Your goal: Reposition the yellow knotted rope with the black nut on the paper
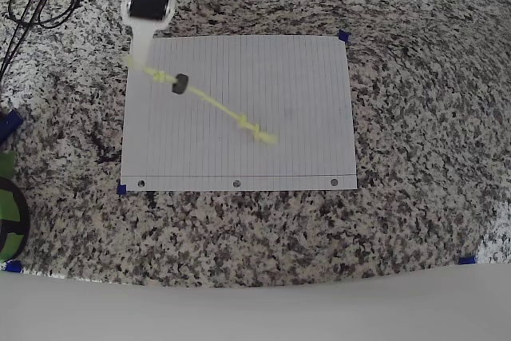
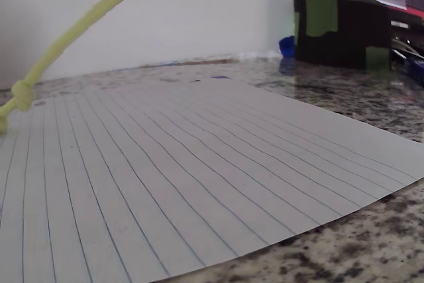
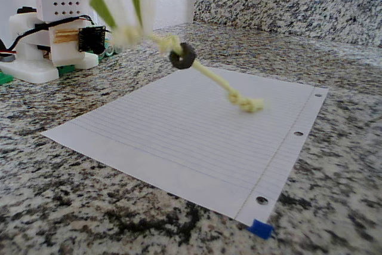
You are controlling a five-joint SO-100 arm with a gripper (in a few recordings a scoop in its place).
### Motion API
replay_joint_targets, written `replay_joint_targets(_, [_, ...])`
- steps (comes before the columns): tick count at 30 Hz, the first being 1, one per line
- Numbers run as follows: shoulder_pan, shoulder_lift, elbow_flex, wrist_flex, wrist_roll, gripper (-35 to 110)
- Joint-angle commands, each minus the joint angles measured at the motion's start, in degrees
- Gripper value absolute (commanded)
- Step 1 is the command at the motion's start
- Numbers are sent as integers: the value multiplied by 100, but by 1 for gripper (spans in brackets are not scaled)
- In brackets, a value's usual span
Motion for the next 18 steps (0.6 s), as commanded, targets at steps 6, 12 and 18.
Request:
replay_joint_targets(6, [237, 1072, -26, -18, 3709, 0])
replay_joint_targets(12, [606, 1248, -167, -369, 5801, 0])
replay_joint_targets(18, [923, 1310, -149, -1055, 7444, 0])
